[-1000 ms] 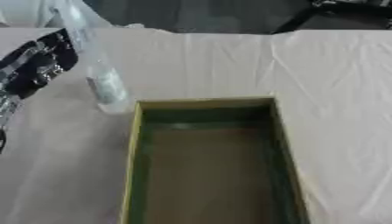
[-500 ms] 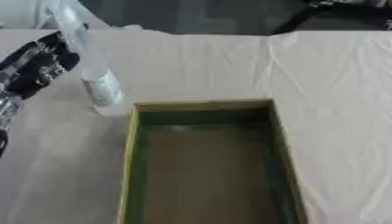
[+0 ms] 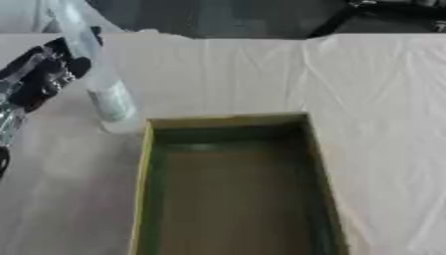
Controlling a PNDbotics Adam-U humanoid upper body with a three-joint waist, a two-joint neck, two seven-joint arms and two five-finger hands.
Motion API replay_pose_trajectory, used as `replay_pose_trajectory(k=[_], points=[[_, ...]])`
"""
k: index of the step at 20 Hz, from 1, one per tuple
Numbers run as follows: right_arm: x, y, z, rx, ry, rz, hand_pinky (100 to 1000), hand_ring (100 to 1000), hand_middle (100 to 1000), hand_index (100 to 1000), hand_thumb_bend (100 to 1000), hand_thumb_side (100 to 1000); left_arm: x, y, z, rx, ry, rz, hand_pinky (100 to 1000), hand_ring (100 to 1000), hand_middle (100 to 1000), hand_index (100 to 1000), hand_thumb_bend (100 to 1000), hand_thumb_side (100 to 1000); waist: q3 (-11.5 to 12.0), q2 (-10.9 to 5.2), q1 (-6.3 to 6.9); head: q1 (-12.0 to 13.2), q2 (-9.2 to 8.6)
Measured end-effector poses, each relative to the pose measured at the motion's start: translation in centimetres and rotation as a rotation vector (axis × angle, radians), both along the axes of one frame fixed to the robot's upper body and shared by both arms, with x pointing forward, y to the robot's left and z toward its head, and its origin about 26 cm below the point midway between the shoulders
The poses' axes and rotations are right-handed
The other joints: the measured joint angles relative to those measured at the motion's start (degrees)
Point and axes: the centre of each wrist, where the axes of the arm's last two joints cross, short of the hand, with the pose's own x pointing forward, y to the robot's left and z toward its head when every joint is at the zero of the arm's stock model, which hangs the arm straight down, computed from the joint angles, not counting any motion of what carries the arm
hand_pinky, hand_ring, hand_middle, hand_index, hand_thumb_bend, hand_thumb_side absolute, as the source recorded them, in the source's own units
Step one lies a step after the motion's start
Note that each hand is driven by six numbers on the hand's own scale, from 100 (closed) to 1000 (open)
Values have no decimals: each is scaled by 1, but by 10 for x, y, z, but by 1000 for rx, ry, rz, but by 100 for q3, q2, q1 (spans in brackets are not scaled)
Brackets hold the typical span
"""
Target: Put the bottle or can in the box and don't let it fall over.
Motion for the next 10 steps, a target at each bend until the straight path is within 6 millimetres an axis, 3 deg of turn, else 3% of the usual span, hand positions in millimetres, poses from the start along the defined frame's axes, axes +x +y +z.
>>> replay_pose_trajectory(k=[10], points=[[2,3,0,-11,-3,6,972,775,854,944,100,573,1,-2,5,5,-1,-7,1000,1000,1000,816,337,624,-47,57,6,5,-23]])
